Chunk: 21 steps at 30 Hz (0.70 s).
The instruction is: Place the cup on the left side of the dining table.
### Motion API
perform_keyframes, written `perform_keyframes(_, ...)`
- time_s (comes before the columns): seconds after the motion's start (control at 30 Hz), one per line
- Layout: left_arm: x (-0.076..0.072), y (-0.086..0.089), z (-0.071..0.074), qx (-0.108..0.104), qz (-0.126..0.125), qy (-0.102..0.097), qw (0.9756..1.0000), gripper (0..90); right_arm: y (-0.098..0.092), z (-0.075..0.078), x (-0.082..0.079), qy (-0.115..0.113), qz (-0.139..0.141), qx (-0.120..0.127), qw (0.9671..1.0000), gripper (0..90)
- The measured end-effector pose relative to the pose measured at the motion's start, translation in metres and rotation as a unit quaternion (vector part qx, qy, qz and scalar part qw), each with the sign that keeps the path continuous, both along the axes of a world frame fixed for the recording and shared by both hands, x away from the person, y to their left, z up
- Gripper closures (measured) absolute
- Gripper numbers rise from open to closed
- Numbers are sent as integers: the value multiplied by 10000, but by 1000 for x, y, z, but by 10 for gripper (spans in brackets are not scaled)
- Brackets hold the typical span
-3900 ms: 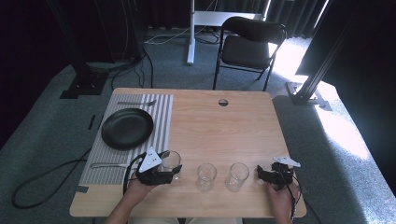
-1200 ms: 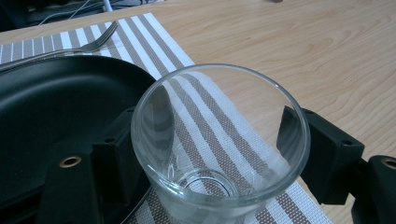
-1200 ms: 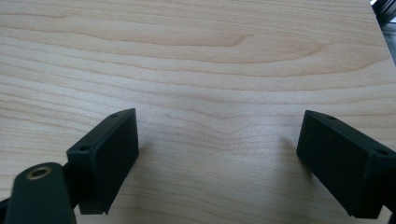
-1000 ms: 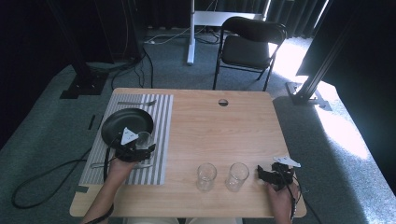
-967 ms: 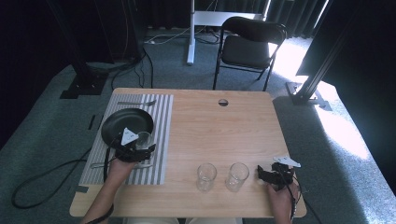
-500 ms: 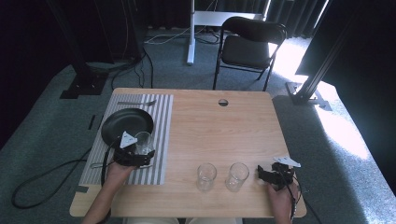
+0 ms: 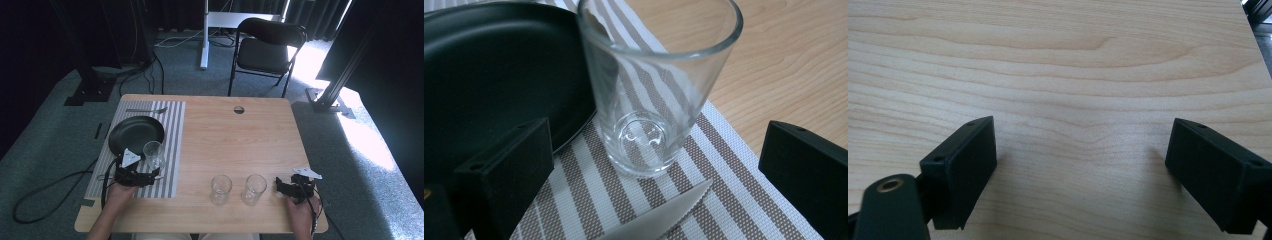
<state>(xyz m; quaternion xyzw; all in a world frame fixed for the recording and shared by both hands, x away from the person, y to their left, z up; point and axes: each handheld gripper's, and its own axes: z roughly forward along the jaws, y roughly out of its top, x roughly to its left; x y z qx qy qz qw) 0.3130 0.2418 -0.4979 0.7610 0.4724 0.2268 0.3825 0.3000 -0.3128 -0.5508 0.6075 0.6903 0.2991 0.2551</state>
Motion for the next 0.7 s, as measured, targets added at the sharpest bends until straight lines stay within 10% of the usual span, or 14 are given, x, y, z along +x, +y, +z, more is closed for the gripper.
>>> perform_keyframes(0.7,-33,42,-18,66,825,125,9965,17,0,0,0,6,-7,8,10000,124)
